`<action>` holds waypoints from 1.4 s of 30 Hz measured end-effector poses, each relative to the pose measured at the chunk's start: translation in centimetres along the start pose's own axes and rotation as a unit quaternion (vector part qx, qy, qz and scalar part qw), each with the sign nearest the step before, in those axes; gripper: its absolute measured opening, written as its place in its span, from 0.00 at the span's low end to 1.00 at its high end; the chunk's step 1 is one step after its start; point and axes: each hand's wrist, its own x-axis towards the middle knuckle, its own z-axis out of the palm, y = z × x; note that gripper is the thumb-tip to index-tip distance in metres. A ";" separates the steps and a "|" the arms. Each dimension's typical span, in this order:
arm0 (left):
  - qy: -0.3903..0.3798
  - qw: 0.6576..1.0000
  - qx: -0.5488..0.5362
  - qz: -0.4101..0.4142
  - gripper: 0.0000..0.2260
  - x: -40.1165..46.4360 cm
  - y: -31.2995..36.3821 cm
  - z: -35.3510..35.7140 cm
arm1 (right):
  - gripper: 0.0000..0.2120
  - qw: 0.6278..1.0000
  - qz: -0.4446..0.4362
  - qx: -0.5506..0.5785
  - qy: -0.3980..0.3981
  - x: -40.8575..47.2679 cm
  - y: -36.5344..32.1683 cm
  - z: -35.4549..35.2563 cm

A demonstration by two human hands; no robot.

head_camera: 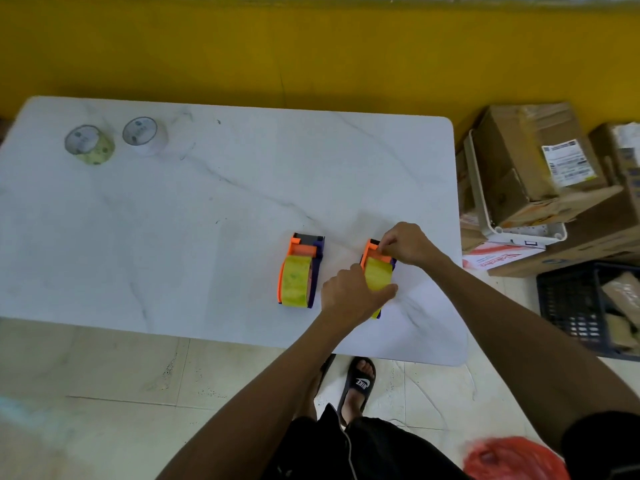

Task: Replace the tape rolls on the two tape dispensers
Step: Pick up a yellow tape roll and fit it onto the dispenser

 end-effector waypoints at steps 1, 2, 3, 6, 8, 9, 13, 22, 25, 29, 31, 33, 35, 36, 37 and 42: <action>0.013 0.999 0.036 0.008 0.29 0.0 0.1 -0.1 | 0.08 1.000 0.007 -0.009 0.002 0.1 -0.1 0.0; 0.023 0.998 0.062 0.015 0.30 0.0 0.3 -0.2 | 0.08 1.000 0.013 -0.022 0.002 0.2 -0.3 -0.2; 0.029 0.997 0.075 0.018 0.30 0.0 0.4 -0.3 | 0.08 0.999 0.015 -0.034 0.000 0.4 -0.4 -0.2; 0.032 0.996 0.077 0.016 0.30 0.3 0.5 -0.3 | 0.09 0.998 0.025 -0.052 0.007 0.7 -0.8 -0.1; 0.029 0.997 0.077 0.007 0.28 0.5 0.5 -0.5 | 0.10 0.997 0.024 -0.070 0.027 0.8 -1.1 0.4; 0.028 0.997 0.078 0.004 0.28 0.5 0.5 -0.6 | 0.10 0.995 0.025 -0.085 0.036 0.7 -1.3 0.6; 0.013 0.997 0.076 0.000 0.27 0.7 0.4 -1.1 | 0.09 0.988 0.044 -0.118 0.086 0.5 -1.0 1.1; -0.037 0.994 0.099 -0.026 0.32 -0.1 -0.6 -1.2 | 0.07 0.982 0.050 -0.024 0.182 1.9 1.0 1.8; -0.062 0.992 0.099 -0.041 0.30 -0.4 -1.6 -1.6 | 0.07 0.977 0.038 -0.036 0.208 2.6 1.9 0.4; -0.077 0.991 0.103 -0.037 0.28 -1.1 -2.3 -1.6 | 0.08 0.969 0.031 -0.043 0.240 3.5 2.4 -1.4; -0.077 0.991 0.101 -0.035 0.24 -1.1 -2.3 -1.6 | 0.09 0.969 0.035 -0.044 0.242 3.9 2.7 -1.7; -0.076 0.992 0.092 -0.035 0.21 -1.2 -2.3 -1.6 | 0.09 0.969 0.041 -0.033 0.241 3.9 2.9 -1.5; -0.073 0.994 0.076 -0.028 0.20 -1.5 -2.5 -1.3 | 0.10 0.970 0.052 -0.022 0.237 3.6 3.1 -1.2; -0.070 0.995 0.066 -0.023 0.19 -1.8 -2.7 -1.1 | 0.10 0.971 0.056 -0.019 0.232 3.4 3.2 -0.9; -0.067 0.996 0.055 -0.020 0.19 -2.1 -3.0 -0.9 | 0.10 0.972 0.058 -0.015 0.225 3.0 3.4 -0.7; -0.040 0.999 0.010 -0.001 0.18 -3.7 -4.9 0.0 | 0.08 0.983 0.059 0.038 0.171 1.3 3.2 0.8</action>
